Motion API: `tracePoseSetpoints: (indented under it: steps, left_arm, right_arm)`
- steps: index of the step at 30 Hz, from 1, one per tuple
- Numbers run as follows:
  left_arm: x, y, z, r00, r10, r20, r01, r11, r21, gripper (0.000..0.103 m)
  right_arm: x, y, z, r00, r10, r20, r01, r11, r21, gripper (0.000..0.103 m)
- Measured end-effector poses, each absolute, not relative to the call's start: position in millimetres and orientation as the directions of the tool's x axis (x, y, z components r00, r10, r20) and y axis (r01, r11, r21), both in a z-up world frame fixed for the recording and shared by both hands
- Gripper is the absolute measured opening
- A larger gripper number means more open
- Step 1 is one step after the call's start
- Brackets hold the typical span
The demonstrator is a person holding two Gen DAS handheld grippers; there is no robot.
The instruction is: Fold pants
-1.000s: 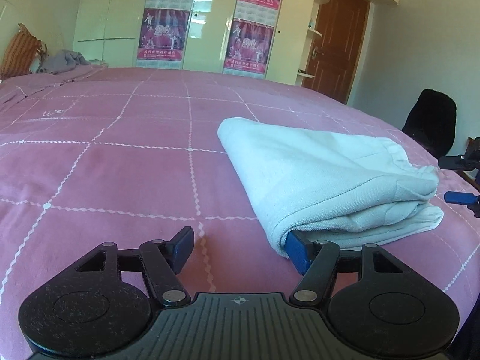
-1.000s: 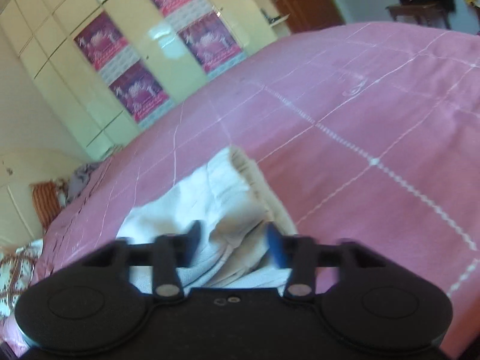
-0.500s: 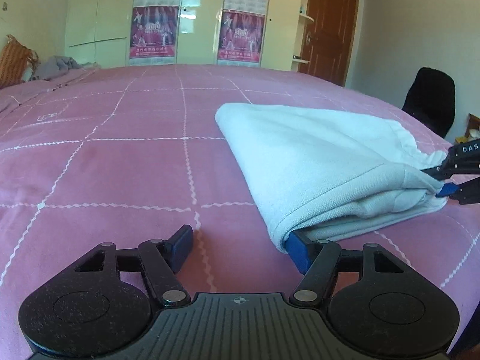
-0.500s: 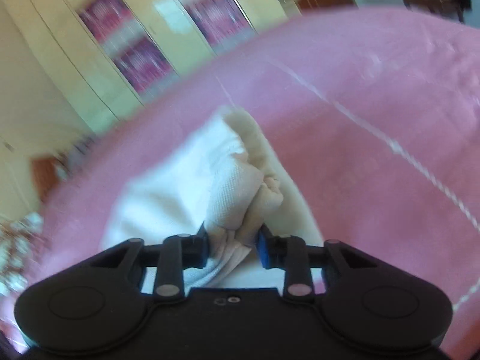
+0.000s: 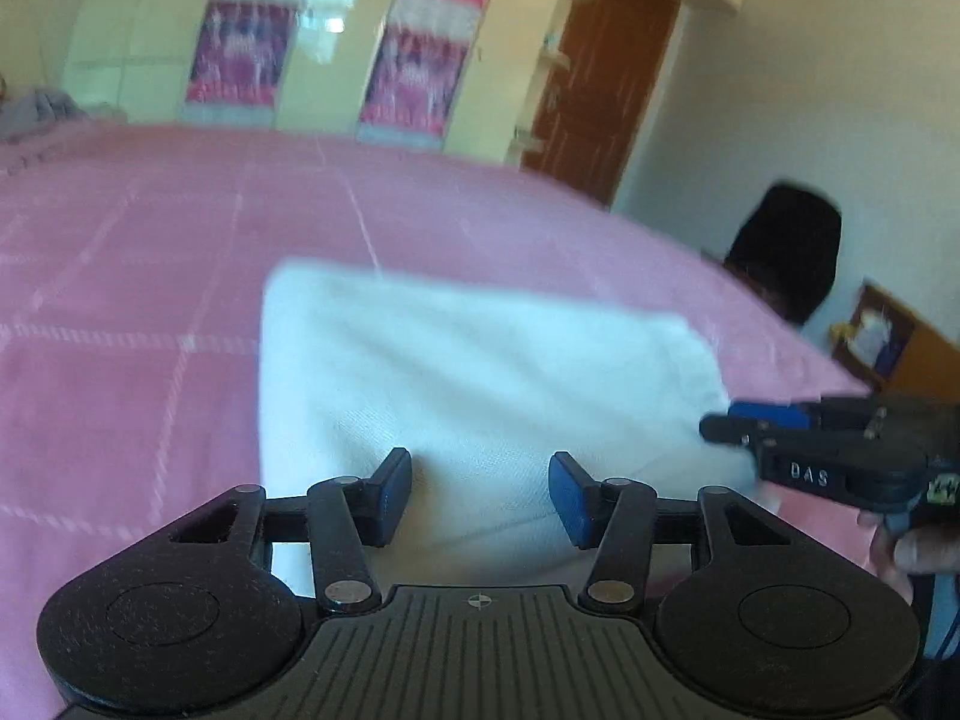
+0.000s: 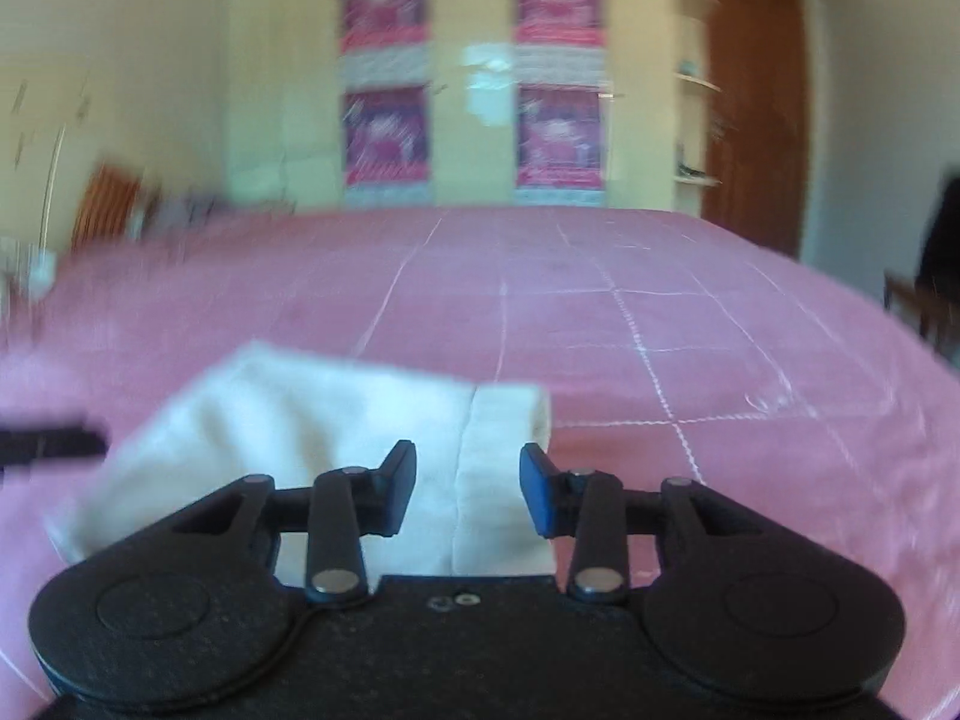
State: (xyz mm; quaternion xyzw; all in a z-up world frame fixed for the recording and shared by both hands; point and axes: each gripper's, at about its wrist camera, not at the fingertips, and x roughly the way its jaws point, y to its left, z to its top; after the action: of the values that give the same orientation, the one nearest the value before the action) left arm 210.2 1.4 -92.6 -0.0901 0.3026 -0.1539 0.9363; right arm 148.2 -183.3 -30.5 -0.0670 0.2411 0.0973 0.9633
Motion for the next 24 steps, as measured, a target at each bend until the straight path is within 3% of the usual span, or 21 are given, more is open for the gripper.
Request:
tracePoseSetpoints:
  steps: [2,5,7,9,11,14,16,24]
  left_arm:
    - [205,3,-94,0.784,-0.350,-0.513,0.247,0.934,-0.259,0.052]
    - [202,11,-66,0.843,-0.298,-0.448,0.227,0.952,-0.206,0.051]
    - [214,15,-50,0.866,-0.284,-0.411,0.228,0.957,-0.181,0.051]
    - [238,17,-44,0.864,-0.273,-0.424,0.221,0.960,-0.169,0.051]
    - [264,17,-50,0.846,-0.263,-0.464,0.215,0.964,-0.156,0.051]
    - [304,10,-84,0.736,-0.257,-0.626,0.201,0.967,-0.159,0.051]
    - [299,2,-92,0.754,-0.239,-0.611,0.219,0.970,-0.108,0.051]
    - [301,-1,-78,0.752,-0.225,-0.619,0.227,0.971,-0.078,0.052]
  right_arm:
    - [159,-174,-59,0.812,0.081,-0.578,-0.232,0.953,-0.192,0.030]
    - [158,-176,-46,0.819,0.121,-0.562,-0.240,0.960,-0.144,0.030]
    - [155,-180,-24,0.864,0.170,-0.474,-0.237,0.968,-0.084,0.032]
    - [167,-181,-9,0.880,0.202,-0.431,-0.246,0.968,-0.046,0.032]
    - [189,-178,-4,0.875,0.192,-0.445,-0.228,0.973,-0.029,0.032]
    - [225,-181,-18,0.840,0.178,-0.512,-0.213,0.977,-0.010,0.033]
    - [248,-183,-47,0.765,0.130,-0.630,-0.183,0.983,-0.020,0.034]
    - [229,-182,-39,0.796,0.156,-0.585,-0.213,0.977,-0.028,0.037]
